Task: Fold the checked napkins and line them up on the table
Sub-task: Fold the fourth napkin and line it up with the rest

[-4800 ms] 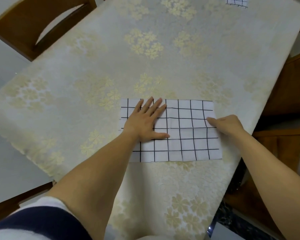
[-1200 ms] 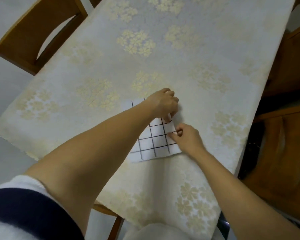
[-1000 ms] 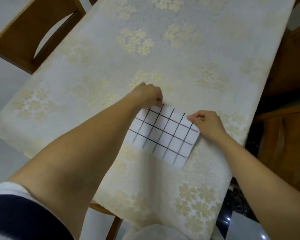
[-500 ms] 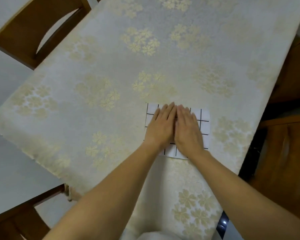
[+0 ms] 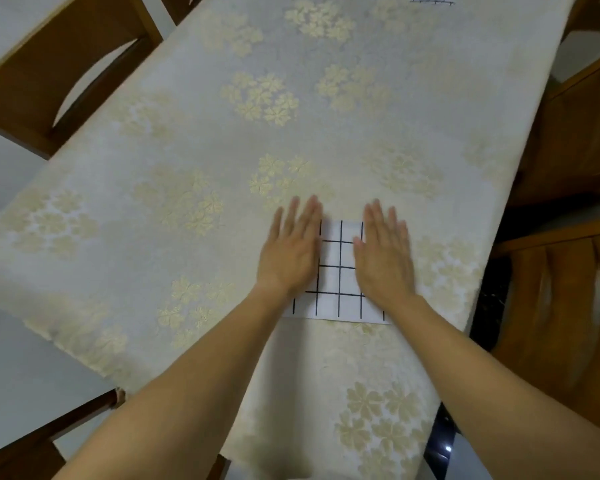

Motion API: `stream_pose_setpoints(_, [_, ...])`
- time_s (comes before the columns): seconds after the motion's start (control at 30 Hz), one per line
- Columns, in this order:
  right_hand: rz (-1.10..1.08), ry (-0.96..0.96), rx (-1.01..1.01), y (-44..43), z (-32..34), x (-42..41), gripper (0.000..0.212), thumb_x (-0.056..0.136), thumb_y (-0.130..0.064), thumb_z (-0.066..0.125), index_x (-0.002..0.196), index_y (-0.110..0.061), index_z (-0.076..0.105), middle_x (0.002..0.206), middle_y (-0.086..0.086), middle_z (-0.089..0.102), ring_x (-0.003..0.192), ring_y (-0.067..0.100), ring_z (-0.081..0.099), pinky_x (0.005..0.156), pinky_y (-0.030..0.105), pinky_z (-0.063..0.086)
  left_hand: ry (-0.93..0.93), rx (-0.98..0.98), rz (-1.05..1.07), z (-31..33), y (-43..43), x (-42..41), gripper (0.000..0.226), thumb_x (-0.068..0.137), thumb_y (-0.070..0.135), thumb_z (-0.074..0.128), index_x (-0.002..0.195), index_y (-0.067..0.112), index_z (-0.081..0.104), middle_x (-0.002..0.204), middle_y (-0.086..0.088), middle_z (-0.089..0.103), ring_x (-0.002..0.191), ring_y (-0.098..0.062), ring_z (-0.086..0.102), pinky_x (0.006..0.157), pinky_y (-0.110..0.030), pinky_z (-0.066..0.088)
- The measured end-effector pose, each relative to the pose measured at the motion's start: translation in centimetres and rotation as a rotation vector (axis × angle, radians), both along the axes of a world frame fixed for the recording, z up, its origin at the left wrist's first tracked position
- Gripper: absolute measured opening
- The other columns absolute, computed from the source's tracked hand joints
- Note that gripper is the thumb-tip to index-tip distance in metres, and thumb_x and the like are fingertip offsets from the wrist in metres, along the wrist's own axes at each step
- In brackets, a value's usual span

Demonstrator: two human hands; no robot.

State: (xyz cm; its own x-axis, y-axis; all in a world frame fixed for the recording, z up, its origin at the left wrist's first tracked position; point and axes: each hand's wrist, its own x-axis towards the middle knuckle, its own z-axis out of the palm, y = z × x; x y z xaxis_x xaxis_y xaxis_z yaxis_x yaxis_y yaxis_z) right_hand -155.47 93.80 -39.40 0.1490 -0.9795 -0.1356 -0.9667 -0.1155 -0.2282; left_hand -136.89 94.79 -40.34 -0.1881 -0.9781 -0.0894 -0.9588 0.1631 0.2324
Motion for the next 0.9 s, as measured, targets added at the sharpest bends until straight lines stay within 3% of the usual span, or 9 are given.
stream_pose_setpoints(0.1, [0.082, 0.014, 0.07, 0.8, -1.7, 3.8, 0.058, 0.109, -0.028, 0.019, 0.161, -0.012, -0.001, 0.169, 0.002, -0.005, 0.155, 0.02, -0.01, 0.127, 0.042, -0.001, -0.038, 0.097, -0.146, -1.5, 0.0, -2.4, 0.07, 0.109, 0.045, 0.028, 0.165, 0.014, -0.002, 0.173, -0.001, -0.007, 0.159, -0.021, -0.011, 0.129, -0.044, -0.003])
stream_pose_setpoints(0.23, [0.087, 0.117, 0.035, 1.4, -2.8, 1.5, 0.061, 0.107, -0.042, 0.003, 0.162, -0.015, 0.004, 0.169, 0.001, 0.002, 0.156, 0.02, 0.0, 0.126, 0.048, 0.006, 0.006, 0.074, -0.066, -2.4, 0.2, -1.9, 0.059, 0.11, 0.041, 0.01, 0.165, 0.025, -0.001, 0.172, 0.008, -0.007, 0.158, -0.015, -0.011, 0.129, -0.042, -0.004])
stream_pose_setpoints(0.47, [0.106, 0.149, 0.098, 0.7, -2.2, -3.8, 0.064, 0.105, -0.052, -0.001, 0.159, -0.021, -0.015, 0.167, -0.005, -0.02, 0.154, 0.016, -0.019, 0.126, 0.046, -0.001, -0.008, 0.138, 0.022, -1.3, 0.4, 1.4, 0.058, 0.108, 0.05, 0.003, 0.163, 0.035, -0.012, 0.169, 0.015, -0.018, 0.156, -0.014, -0.021, 0.127, -0.046, -0.012])
stream_pose_setpoints(0.6, [0.086, 0.207, 0.19, 0.3, -1.2, -4.2, 0.066, 0.104, -0.05, 0.003, 0.157, -0.019, -0.022, 0.164, -0.003, -0.028, 0.151, 0.021, -0.026, 0.125, 0.046, -0.009, -0.137, 0.18, 0.055, -0.5, 0.4, 2.8, 0.059, 0.108, 0.047, -0.001, 0.16, 0.029, -0.023, 0.167, 0.009, -0.029, 0.154, -0.023, -0.027, 0.125, -0.05, -0.015])
stream_pose_setpoints(0.7, [0.146, 0.155, 0.122, -0.1, 0.0, -0.4, 0.065, 0.107, -0.029, 0.023, 0.159, -0.013, -0.012, 0.166, 0.002, -0.021, 0.153, 0.024, -0.02, 0.125, 0.044, -0.009, -0.115, 0.049, 0.037, 0.3, 0.5, -0.3, 0.062, 0.108, 0.029, 0.015, 0.162, 0.013, -0.011, 0.17, -0.006, -0.02, 0.157, -0.03, -0.019, 0.127, -0.051, -0.008])
stream_pose_setpoints(0.8, [0.199, 0.055, 0.107, 1.5, -0.9, 3.2, 0.066, 0.105, -0.02, 0.031, 0.16, -0.009, -0.003, 0.168, 0.007, -0.01, 0.155, 0.022, -0.01, 0.127, 0.042, -0.003, 0.015, 0.063, -0.036, -0.8, 2.0, -3.1, 0.067, 0.108, 0.032, 0.034, 0.164, 0.009, 0.005, 0.172, -0.008, -0.002, 0.16, -0.025, -0.003, 0.13, -0.044, 0.0])
stream_pose_setpoints(0.9, [0.171, 0.142, 0.053, 3.0, -2.6, 2.9, 0.059, 0.109, -0.033, 0.018, 0.161, -0.013, 0.0, 0.169, 0.004, -0.003, 0.156, 0.023, -0.004, 0.126, 0.048, 0.006, 0.044, 0.122, 0.053, -1.8, 2.9, -2.7, 0.061, 0.11, 0.039, 0.018, 0.165, 0.019, 0.001, 0.172, 0.003, -0.004, 0.159, -0.018, -0.009, 0.129, -0.041, -0.008])
